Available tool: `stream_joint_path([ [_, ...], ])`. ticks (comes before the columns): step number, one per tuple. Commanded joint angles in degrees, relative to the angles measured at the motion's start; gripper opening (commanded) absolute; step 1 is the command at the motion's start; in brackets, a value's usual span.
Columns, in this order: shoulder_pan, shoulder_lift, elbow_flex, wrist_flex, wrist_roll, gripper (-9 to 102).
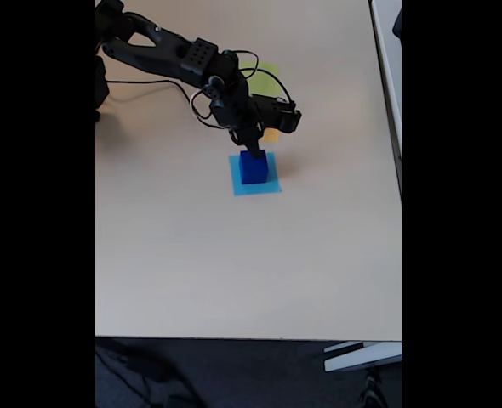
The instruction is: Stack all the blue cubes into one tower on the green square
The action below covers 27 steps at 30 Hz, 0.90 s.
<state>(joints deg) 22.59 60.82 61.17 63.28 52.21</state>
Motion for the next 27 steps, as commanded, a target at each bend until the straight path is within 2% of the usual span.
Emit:
stream_joint_path([
  [1,-0.88,5.80,-4.04,1.41,-0.79,0],
  [6,-2.81,7.82,-10.99,7.38,0.09,0],
  [13,-6.50,10.20,-15.38,13.71,9.23,0],
  [20,-11.07,9.67,-11.60,13.45,17.84,0],
  [27,-13.97,8.53,-9.14,12.74,22.32,0],
])
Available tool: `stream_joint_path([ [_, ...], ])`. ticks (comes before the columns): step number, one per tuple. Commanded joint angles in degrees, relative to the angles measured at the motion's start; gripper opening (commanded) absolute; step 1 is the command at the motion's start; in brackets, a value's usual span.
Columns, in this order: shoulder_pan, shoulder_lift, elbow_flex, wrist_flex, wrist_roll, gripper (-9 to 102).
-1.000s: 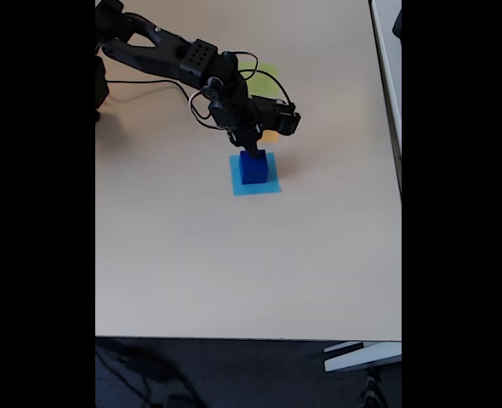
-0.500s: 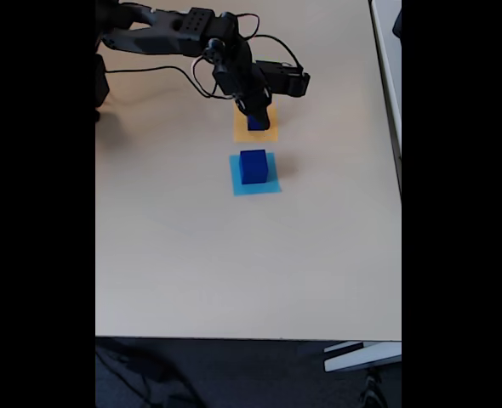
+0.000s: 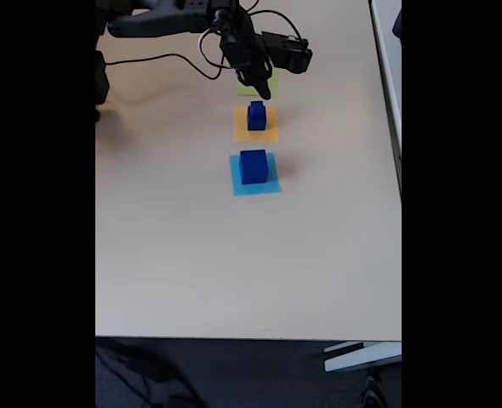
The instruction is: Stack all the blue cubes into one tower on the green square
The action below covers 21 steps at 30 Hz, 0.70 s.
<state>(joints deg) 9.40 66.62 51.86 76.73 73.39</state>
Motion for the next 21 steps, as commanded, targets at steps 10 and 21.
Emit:
stream_joint_path([
  [10,-1.23,-0.53,2.64,-4.66,-2.55,0],
  [21,-2.20,-0.79,5.62,-5.54,-2.11,0],
])
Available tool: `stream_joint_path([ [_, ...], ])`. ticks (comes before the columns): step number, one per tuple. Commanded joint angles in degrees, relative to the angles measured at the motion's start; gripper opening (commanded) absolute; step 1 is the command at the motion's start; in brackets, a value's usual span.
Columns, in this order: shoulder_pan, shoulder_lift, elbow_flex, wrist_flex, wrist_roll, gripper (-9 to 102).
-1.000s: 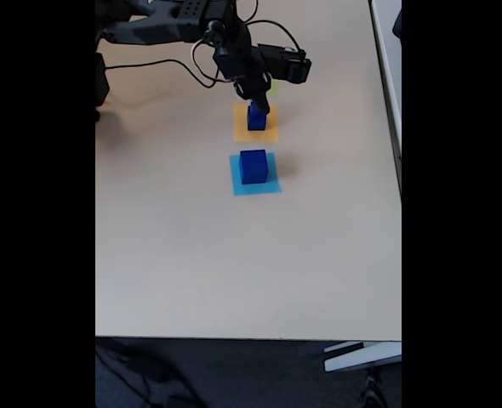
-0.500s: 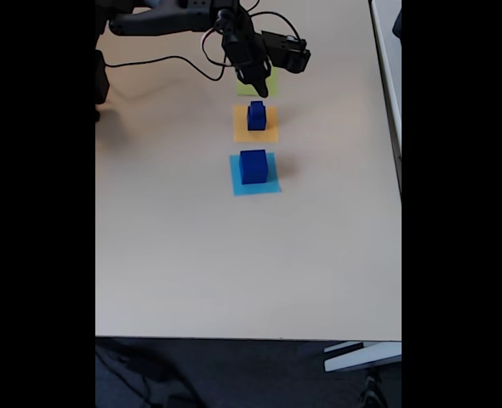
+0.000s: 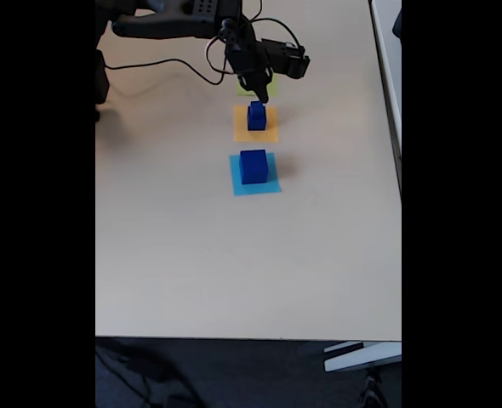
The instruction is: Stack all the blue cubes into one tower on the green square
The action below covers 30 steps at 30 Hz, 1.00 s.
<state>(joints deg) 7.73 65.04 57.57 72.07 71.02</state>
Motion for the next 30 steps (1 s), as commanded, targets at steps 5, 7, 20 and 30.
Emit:
stream_joint_path([
  [5,-0.79,0.79,1.67,-1.76,0.62,0],
  [7,-0.79,0.79,2.11,-1.93,0.70,0],
  [20,-0.26,1.23,3.52,-1.85,0.62,0],
  [30,-0.26,1.23,3.96,-1.93,0.88,1],
])
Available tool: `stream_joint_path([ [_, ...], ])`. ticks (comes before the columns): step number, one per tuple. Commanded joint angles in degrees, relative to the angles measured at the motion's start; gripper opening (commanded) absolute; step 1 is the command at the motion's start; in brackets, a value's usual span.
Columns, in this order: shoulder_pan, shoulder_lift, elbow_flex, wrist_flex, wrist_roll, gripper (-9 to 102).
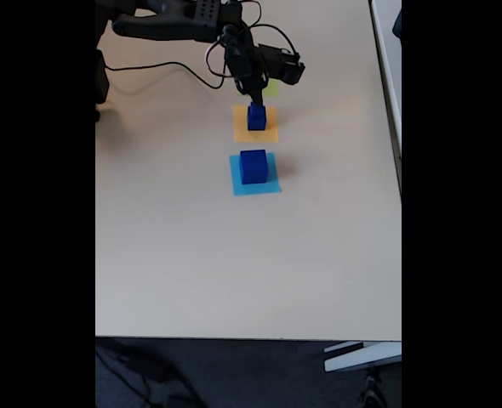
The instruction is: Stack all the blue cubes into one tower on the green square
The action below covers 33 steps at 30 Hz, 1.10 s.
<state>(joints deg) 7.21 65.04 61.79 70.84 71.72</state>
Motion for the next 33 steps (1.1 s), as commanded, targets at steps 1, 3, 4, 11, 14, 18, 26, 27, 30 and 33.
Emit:
stream_joint_path([
  [1,0.35,1.23,-0.26,-0.70,0.09,1],
  [3,0.35,1.32,-0.26,-0.62,0.09,2],
  [4,0.35,1.32,-0.26,-0.62,0.09,2],
  [11,0.35,1.32,-0.26,-0.62,0.18,3],
  [14,0.35,1.41,-0.26,-0.53,0.09,4],
  [18,0.44,1.49,-0.26,-0.53,-0.09,5],
  [26,0.53,1.41,-0.26,-0.62,-0.18,7],
  [27,0.53,1.41,-0.26,-0.62,-0.26,7],
  [30,0.53,1.49,-0.35,-0.70,-0.44,10],
  [33,0.44,1.49,-0.88,-0.70,-0.88,12],
])
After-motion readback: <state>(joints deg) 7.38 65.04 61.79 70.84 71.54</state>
